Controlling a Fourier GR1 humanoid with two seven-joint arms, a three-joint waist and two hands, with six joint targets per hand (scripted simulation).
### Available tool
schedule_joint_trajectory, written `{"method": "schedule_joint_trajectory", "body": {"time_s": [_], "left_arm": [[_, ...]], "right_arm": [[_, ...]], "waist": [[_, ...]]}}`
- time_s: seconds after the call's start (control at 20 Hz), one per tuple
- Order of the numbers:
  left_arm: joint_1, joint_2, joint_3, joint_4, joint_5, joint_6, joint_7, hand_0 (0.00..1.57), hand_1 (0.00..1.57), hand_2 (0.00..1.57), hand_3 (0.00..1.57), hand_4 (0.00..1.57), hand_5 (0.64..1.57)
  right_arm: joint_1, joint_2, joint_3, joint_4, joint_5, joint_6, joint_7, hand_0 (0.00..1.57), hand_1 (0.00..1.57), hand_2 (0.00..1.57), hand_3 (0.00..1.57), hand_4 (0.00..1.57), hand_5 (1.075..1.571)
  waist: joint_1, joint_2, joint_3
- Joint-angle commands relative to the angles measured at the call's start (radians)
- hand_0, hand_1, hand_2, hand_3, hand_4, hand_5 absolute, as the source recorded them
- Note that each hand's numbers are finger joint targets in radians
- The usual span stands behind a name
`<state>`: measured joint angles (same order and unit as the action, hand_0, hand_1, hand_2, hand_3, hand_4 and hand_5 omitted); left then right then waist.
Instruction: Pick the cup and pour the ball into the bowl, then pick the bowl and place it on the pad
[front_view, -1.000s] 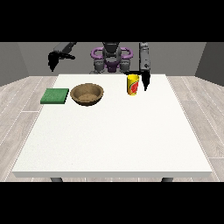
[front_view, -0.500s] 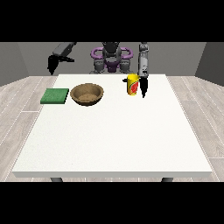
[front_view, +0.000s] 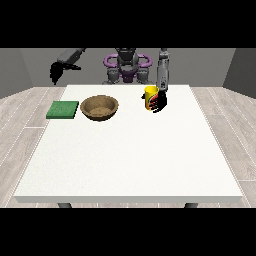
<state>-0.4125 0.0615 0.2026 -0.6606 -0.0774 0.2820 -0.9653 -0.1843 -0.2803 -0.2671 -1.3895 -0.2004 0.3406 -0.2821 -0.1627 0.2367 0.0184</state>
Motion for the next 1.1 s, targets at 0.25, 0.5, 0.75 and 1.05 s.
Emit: {"method": "schedule_joint_trajectory", "body": {"time_s": [0.25,0.5,0.75,1.05], "left_arm": [[0.020,-0.035,-0.067,0.034,-0.092,0.129,0.058,1.32,1.32,1.57,1.57,1.50,1.256],[-0.047,0.195,-0.153,-0.017,-0.268,0.178,0.356,1.41,1.41,1.57,1.57,1.57,1.329],[-0.212,0.309,-0.207,-0.023,-0.376,0.137,0.580,1.46,1.46,1.57,1.57,1.57,1.282],[-0.286,0.238,-0.346,-0.006,-0.592,0.220,0.862,1.49,1.49,1.57,1.57,1.51,1.267]], "right_arm": [[-0.005,-0.030,-0.037,0.034,-0.016,-0.009,0.047,0.00,0.00,0.00,0.00,0.00,1.570],[0.043,-0.062,-0.047,0.142,-0.016,0.033,0.080,0.00,0.00,0.00,0.00,0.00,1.569],[0.028,-0.046,-0.061,0.211,-0.004,0.019,0.020,0.00,0.00,0.00,0.00,0.00,1.568],[0.039,-0.078,-0.060,0.257,-0.025,0.076,0.071,0.00,0.00,0.00,0.00,0.00,1.568]], "waist": [[0.025,-0.075,-0.0183],[0.073,-0.246,-0.0135],[0.097,-0.228,-0.0158],[0.067,-0.307,-0.0168]]}}
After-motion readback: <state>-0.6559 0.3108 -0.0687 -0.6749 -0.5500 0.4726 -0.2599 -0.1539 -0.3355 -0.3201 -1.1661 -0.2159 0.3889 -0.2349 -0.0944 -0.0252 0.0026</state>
